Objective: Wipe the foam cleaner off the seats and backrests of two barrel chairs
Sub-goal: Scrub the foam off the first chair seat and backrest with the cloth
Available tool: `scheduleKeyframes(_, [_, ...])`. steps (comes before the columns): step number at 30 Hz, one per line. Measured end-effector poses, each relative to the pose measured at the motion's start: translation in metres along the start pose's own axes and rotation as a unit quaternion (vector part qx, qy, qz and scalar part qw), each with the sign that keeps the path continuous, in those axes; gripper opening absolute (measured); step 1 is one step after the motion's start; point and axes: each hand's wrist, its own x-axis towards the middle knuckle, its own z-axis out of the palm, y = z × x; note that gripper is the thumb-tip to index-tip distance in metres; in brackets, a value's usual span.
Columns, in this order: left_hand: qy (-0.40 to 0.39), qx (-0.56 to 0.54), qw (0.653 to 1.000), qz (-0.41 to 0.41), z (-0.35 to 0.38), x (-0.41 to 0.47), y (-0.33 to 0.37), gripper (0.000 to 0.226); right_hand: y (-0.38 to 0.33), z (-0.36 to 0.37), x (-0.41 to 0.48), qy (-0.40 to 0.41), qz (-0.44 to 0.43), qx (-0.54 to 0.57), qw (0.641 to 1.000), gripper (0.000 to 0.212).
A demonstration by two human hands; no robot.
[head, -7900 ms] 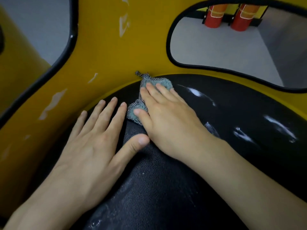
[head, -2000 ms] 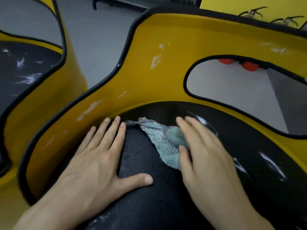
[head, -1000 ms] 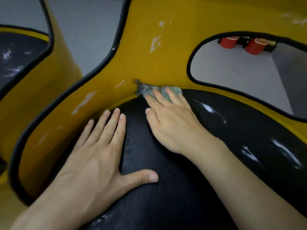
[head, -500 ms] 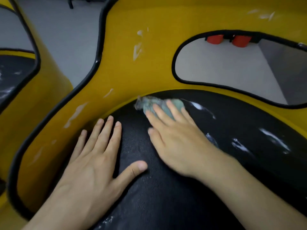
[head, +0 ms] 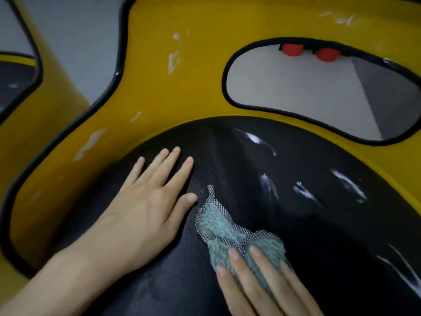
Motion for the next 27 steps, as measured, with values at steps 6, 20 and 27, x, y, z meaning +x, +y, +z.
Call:
scheduleKeyframes(6, [-0.002,0.021,1.000,0.015,0.005,0.024,0.009,0.084,0.018,-0.022,0.059,-0.094,0.052,0.048,0.993,0.060])
scheduleKeyframes(20, [0.028,0.034,0.999,0.019,0.020,0.030,0.025,0.088,0.041,-0.030,0.034,-0.109,0.084,0.069,0.988,0.059])
scheduleKeyframes(27, [0.027,0.035,0.999,0.006,0.019,0.029,0.029,0.096,0.049,-0.028,0.082,-0.121,0.113,0.064,0.984,0.062])
